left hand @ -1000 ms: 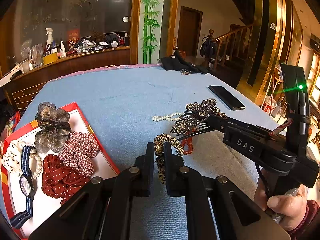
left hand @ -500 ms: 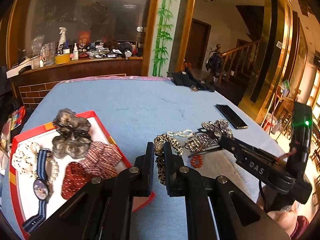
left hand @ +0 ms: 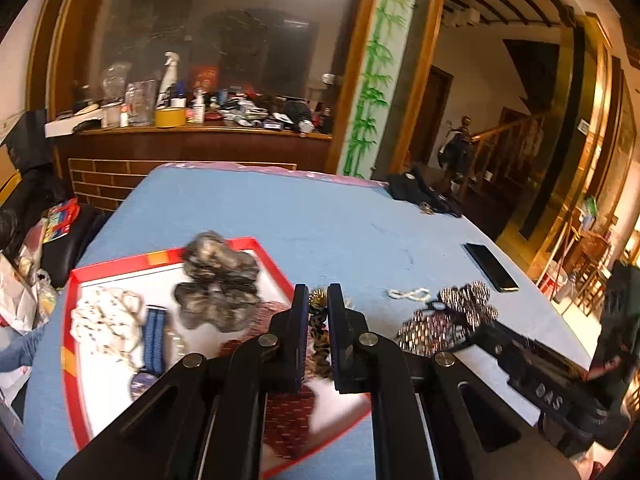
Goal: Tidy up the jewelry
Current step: 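Carry the leopard scrunchie in the left tool and clip in the right tool to the box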
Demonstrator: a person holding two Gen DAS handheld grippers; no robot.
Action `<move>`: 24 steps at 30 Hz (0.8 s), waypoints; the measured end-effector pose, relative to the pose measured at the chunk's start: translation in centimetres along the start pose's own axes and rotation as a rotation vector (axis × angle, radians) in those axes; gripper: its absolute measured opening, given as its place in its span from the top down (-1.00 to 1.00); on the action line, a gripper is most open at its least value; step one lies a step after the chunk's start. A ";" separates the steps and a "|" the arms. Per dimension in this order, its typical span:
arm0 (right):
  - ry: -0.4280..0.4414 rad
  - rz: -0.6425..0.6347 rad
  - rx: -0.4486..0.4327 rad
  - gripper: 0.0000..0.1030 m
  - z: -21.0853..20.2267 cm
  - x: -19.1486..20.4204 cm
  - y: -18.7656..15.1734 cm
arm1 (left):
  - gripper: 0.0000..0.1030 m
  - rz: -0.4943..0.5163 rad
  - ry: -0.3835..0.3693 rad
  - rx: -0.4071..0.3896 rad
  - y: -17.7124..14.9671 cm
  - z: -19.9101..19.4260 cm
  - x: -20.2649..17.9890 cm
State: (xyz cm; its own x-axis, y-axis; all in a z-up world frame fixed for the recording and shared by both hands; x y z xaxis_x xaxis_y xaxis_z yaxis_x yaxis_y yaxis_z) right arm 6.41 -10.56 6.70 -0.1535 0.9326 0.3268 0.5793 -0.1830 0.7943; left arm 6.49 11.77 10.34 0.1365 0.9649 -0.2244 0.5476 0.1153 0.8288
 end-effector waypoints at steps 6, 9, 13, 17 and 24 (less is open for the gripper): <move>0.062 -0.075 0.038 0.26 1.3 4.2 -1.4 | 0.83 -0.039 0.060 0.011 -0.4 -0.8 3.8; 0.086 -0.102 0.059 0.26 2.0 5.7 -2.0 | 0.83 -0.058 0.091 0.022 -0.6 -0.9 5.3; 0.106 -0.140 0.080 0.26 2.9 7.5 -2.6 | 0.83 -0.089 0.096 0.033 -0.7 -1.1 7.0; 0.091 -0.163 0.101 0.26 3.6 8.1 -3.2 | 0.83 -0.095 0.093 0.082 -1.1 -0.2 7.4; 0.112 -0.209 0.160 0.25 5.5 10.1 -4.4 | 0.83 -0.068 0.115 0.169 -2.2 1.8 7.2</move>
State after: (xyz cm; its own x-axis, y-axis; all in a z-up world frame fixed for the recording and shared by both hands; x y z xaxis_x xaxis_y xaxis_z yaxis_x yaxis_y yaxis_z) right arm 6.70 1.36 3.71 -0.3650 0.9031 0.2263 0.6436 0.0691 0.7623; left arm 7.75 18.04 5.99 0.0045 0.9780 -0.2086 0.6844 0.1491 0.7137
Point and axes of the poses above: each gripper's, at about its wrist camera, not at the fingertips, and z roughly the way its jaws point, x to its left, y to its top, the point moved 1 cm from there along z, roughly the way its jaws point, and after that the axes turned 4 degrees about -y, right-handed, at the moved point
